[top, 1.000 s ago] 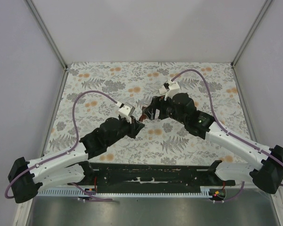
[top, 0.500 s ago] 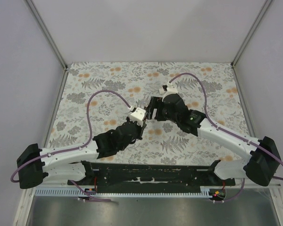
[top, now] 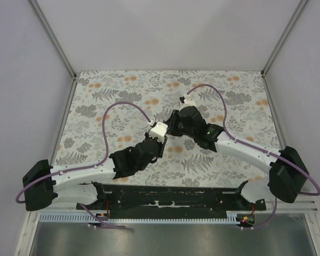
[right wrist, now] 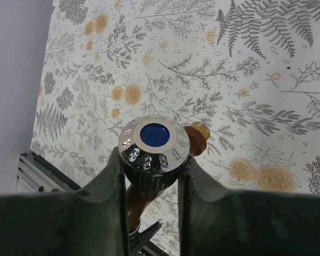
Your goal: Install the water faucets
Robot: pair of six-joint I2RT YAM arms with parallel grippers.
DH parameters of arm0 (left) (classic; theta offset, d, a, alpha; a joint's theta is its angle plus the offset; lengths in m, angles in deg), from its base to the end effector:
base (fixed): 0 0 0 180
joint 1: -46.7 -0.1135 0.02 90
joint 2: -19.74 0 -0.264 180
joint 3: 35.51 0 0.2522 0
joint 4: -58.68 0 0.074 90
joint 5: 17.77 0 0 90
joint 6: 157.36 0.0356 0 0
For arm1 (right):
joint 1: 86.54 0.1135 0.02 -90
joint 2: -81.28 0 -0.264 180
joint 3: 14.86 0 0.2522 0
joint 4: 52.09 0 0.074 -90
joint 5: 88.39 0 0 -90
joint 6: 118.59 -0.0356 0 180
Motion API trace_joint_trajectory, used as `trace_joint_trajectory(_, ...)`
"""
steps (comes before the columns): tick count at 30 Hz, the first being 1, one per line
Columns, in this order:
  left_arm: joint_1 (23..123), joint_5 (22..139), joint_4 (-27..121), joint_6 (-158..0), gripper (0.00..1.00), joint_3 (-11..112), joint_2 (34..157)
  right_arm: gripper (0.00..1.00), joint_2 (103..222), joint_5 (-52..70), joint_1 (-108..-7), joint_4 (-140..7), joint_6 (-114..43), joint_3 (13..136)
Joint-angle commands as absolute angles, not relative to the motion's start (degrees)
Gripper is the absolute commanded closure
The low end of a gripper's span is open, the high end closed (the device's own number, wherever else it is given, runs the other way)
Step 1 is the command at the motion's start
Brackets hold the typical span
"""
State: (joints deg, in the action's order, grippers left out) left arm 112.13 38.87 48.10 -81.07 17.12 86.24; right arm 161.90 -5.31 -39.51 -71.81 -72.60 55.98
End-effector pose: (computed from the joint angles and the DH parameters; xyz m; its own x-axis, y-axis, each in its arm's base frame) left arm 0.1234 -0.2229 0.2522 -0.2979 0.1755 -0.9383 0.4950 0.8689 0.0054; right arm 0.2217 0.2317 0.2773 -0.6964 0.2643 -0.6672 -0.2378 0.7922 0.5620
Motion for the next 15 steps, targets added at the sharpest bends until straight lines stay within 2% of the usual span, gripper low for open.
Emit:
trace_joint_trajectory(1, 112.53, 36.9, 50.55, -80.01, 0.51, 19.65, 84.35, 1.0, 160.56, -3.94, -40.39, -66.3, -71.05, 54.28)
trace_joint_trajectory(2, 112.62, 36.73, 49.76, -80.01, 0.39, 19.56, 83.56, 1.0, 159.77, -2.8, -41.01, -66.29, -70.18, 53.57)
trace_joint_trajectory(3, 112.36, 36.72, 49.23, -79.75, 0.33, 19.47, 82.85, 1.0, 158.81, -0.61, -41.88, -63.95, -68.95, 52.7)
trace_joint_trajectory(6, 110.96, 40.31, 48.53, -77.65, 0.22, 18.25, 79.52, 1.0, 154.77, 6.15, -45.92, -61.74, -65.17, 49.8)
trace_joint_trajectory(8, 108.07, 47.32, 48.53, -76.76, 0.2, 17.28, 77.15, 1.0, 151.7, 10.72, -48.56, -61.29, -63.23, 48.13)
trace_joint_trajectory(12, 99.1, 69.27, 51.77, -74.93, 0.2, 14.12, 73.45, 1.0, 145.54, 26.43, -55.76, -58.04, -59.37, 44.87)
trace_joint_trajectory(15, 96.98, 78.8, 53.18, -71.15, 0.18, 13.58, 72.3, 1.0, 141.32, 37.17, -58.67, -59.26, -55.06, 45.04)
